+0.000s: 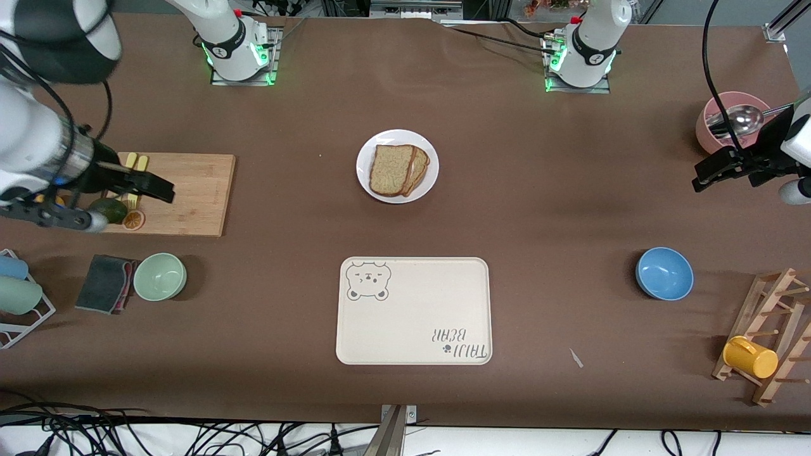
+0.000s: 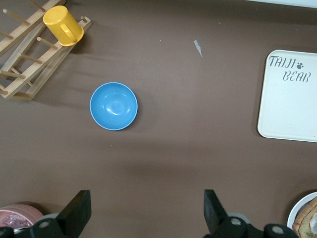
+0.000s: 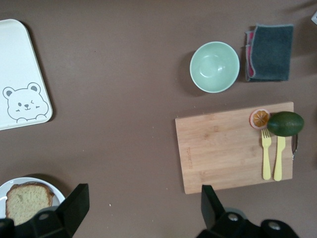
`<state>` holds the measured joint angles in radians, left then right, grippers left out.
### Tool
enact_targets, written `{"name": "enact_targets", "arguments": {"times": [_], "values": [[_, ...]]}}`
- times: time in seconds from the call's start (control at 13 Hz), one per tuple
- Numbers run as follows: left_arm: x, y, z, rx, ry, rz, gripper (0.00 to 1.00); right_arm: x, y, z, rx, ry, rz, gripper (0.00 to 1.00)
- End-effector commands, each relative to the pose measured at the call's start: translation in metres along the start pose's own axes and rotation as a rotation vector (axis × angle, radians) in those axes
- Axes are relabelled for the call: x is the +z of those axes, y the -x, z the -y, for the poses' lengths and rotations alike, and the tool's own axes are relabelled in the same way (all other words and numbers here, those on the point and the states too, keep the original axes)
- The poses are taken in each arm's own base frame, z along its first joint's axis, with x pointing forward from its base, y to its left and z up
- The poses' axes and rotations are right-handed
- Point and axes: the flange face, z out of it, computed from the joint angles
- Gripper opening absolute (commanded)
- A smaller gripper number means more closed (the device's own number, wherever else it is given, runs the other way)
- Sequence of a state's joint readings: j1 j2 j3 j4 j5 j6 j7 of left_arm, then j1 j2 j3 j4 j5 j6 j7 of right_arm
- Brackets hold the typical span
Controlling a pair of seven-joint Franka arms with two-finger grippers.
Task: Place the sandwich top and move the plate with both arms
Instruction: 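Withdraw the right gripper back toward the cutting board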
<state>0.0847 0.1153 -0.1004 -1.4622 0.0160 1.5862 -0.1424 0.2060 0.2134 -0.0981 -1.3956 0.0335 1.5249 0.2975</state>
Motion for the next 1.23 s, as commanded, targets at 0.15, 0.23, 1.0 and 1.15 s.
{"name": "enact_targets", "arguments": {"times": [0.15,0.23,1.0,1.15], "values": [[0.023,-0.010,0.006,-0.058,-0.028,0.044,1.00,-0.024,0.037,-0.037,0.008,-0.008,-0.003,1.00],[0.025,-0.010,0.005,-0.054,-0.027,0.048,1.00,-0.025,0.044,-0.044,0.015,0.008,-0.005,1.00],[0.126,-0.022,-0.002,-0.137,0.225,0.100,1.00,-0.027,0.053,-0.048,-0.017,0.045,-0.099,1.00],[0.163,-0.012,-0.021,-0.137,0.261,0.115,1.00,-0.023,0.046,-0.049,-0.043,0.036,-0.096,1.00]]}}
